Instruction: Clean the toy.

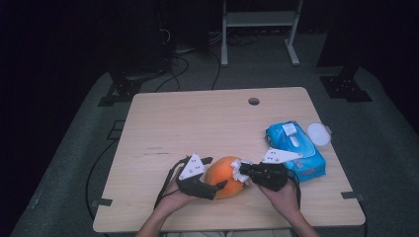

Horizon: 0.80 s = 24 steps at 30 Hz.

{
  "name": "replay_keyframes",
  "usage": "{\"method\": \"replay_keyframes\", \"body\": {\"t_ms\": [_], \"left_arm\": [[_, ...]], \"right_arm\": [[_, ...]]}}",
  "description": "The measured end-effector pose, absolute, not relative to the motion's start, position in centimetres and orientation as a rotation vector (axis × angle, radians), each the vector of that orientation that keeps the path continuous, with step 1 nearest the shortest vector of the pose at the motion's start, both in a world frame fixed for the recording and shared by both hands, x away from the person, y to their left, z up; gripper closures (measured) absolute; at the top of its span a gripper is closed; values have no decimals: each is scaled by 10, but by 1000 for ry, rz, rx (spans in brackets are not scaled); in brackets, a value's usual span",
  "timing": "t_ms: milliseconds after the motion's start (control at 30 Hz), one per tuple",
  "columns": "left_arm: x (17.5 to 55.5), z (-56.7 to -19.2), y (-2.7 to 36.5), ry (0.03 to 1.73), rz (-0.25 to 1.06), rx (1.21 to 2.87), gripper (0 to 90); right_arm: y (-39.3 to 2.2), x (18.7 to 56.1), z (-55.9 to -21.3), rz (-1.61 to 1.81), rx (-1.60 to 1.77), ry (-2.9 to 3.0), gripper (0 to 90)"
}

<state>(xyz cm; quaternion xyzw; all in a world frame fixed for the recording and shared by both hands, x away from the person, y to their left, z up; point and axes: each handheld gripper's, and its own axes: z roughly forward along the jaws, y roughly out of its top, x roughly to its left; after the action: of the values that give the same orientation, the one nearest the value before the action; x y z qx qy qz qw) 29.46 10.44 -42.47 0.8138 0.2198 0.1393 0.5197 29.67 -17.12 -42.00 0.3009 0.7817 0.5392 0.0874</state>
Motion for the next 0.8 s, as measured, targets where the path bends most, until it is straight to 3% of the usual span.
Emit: {"method": "replay_keyframes", "body": {"t_ms": [67, 133, 233, 333, 400, 500, 633, 667, 733, 800], "left_arm": [[298, -427, 106, 573, 281, 1971, 125], [297, -427, 107, 553, 243, 1981, 256], [292, -424, 105, 452, 322, 2002, 444], [288, -422, 102, 297, 387, 2028, 505], [284, -422, 96, 205, 381, 2052, 509], [285, -423, 95, 235, 357, 2042, 440], [296, -426, 103, 481, 307, 2008, 108], [299, -427, 107, 529, 263, 1992, 90], [302, -429, 112, 561, 193, 1975, 123], [300, -430, 113, 518, 193, 1973, 275]], "right_arm": [[-170, 296, -419, 1606, 895, 2330, 837], [-166, 292, -417, 1596, 868, 2333, 837], [-163, 289, -413, 1600, 842, 2331, 836], [-168, 287, -405, 1635, 830, 2301, 837], [-171, 287, -400, 1655, 833, 2261, 837], [-174, 290, -405, 1600, 846, 2286, 837], [-172, 292, -416, 1563, 868, 2327, 838], [-172, 291, -415, 1556, 858, 2331, 838], [-170, 288, -414, 1549, 845, 2335, 838], [-165, 283, -411, 1546, 817, 2336, 838]]}}
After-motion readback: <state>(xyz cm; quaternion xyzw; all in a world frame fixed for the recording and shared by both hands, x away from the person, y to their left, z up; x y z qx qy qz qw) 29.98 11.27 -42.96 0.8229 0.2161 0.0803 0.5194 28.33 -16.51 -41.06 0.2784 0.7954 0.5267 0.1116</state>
